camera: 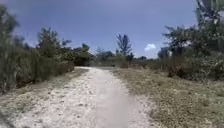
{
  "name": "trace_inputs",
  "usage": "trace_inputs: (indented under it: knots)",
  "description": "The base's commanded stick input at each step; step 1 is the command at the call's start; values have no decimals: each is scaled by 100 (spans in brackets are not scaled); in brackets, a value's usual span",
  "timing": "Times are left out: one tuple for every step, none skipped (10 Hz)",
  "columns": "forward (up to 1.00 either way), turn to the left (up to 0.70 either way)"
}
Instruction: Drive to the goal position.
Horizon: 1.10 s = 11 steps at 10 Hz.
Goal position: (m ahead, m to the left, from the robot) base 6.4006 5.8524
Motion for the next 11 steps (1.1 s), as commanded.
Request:
trace_inputs:
  knots:
    - [50, 0]
    - [50, 0]
    - [50, 0]
    - [50, 0]
    - [50, 0]
    - [50, 0]
    - [50, 0]
    - [50, 0]
    - [50, 0]
    - [50, 0]
    - [50, 0]
